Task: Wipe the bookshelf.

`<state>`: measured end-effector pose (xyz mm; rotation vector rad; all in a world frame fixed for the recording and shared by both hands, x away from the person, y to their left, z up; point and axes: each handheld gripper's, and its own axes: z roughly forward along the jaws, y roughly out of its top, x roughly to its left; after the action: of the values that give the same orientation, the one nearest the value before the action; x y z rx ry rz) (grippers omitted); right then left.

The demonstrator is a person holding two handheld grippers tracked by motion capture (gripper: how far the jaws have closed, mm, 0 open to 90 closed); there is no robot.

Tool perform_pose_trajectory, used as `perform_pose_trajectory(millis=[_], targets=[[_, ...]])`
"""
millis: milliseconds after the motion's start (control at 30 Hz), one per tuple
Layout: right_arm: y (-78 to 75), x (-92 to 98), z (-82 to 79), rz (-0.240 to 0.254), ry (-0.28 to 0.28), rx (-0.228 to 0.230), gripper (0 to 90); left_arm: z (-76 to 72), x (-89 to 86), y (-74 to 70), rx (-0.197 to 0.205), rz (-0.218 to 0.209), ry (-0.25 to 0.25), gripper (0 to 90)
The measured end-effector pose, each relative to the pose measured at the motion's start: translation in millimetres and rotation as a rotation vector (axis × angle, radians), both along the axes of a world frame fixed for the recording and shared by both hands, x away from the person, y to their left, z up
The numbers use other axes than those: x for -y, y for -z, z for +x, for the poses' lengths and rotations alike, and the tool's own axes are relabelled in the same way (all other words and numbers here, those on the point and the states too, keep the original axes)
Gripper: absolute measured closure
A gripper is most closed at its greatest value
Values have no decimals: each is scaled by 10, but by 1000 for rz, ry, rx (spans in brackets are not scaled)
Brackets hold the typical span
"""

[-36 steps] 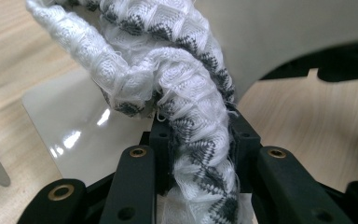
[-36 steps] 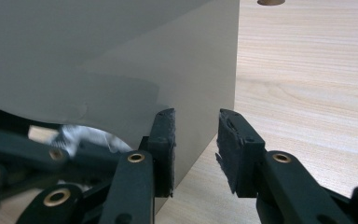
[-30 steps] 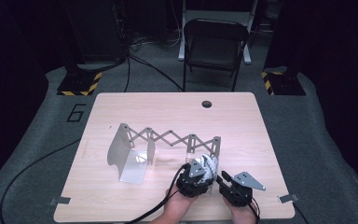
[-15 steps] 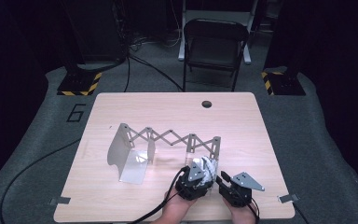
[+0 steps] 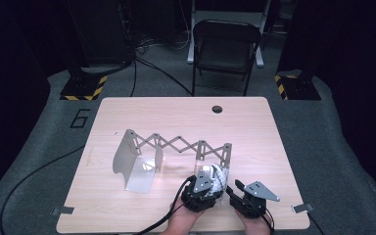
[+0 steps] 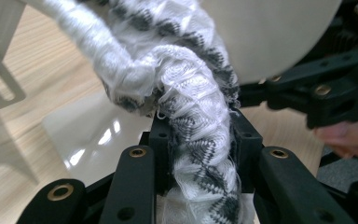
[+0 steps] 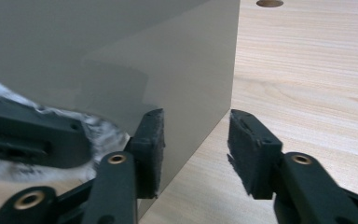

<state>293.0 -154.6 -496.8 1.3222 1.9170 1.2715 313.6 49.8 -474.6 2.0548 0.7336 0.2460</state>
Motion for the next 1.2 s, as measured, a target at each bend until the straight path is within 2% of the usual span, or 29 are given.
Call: perform_pose_trajectory(millis=[33, 100, 167, 233, 467, 567, 667, 733, 867, 900, 933, 1000, 1200], targets=[[0, 0, 0, 0, 0, 0, 532, 0, 0, 0, 0, 0, 0, 679], [-15, 18, -22, -9, -1, -2, 499, -44, -40, 95, -1, 39, -3, 679], [-24, 34, -28, 7, -3, -2, 475, -60, -75, 183, -3, 71, -9, 675], [-36, 43, -35, 16, 3, -6, 466, -75, -110, 256, -24, 83, -16, 672], [-73, 67, -88, 23, 11, -11, 439, -128, -180, 324, -10, 131, -35, 627], [-106, 77, -125, 26, 41, -6, 434, -117, -204, 344, -21, 126, -48, 593], [-122, 102, -178, 28, 41, 0, 434, -126, -222, 352, -23, 123, -50, 585], [-109, 115, -219, 32, 36, -17, 437, -132, -234, 353, -27, 125, -46, 573], [-70, 76, -260, 32, -3, -24, 462, -134, -253, 365, -24, 118, -51, 602], [-80, 15, -265, 29, -32, -12, 476, -133, -259, 364, -27, 114, -51, 606], [-80, 15, -265, 29, -32, -12, 476, -133, -259, 364, -27, 114, -51, 608], [-95, -48, -260, 12, -69, 7, 481, -127, -271, 363, -26, 115, -46, 612], [-107, -85, -204, 1, -84, 20, 528, -109, -285, 371, -36, 99, -59, 628]])
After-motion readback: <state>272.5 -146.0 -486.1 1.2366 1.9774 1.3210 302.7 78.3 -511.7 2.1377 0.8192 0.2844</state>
